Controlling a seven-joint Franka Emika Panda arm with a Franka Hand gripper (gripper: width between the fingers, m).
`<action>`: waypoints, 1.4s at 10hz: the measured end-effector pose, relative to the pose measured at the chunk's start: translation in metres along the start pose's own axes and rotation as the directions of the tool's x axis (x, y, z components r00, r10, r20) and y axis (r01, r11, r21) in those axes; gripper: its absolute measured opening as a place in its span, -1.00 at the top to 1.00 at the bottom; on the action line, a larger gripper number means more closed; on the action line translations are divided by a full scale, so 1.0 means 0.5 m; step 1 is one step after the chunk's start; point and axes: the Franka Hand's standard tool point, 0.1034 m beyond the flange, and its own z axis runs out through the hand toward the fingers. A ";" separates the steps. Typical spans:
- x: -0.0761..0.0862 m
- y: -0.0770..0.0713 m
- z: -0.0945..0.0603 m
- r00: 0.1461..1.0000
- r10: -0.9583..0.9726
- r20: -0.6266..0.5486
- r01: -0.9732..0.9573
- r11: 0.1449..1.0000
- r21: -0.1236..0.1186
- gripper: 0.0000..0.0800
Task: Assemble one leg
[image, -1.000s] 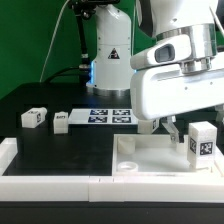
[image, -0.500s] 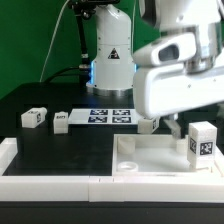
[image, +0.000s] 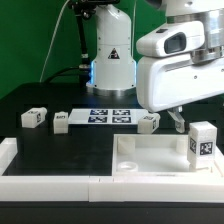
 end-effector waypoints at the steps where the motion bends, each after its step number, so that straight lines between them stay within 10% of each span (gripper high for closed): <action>1: 0.026 0.015 -0.003 0.999 0.034 -0.016 -0.034 0.999 0.000 -0.62; 12: 0.040 0.041 0.015 0.995 0.099 -0.030 -0.099 0.995 -0.012 -0.62; 14: 0.040 0.040 0.015 0.995 0.097 -0.030 -0.097 0.995 -0.012 0.02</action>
Offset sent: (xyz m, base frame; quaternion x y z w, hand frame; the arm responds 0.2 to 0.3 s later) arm 0.0000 0.0000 0.0000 0.0000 0.0000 0.0000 1.0000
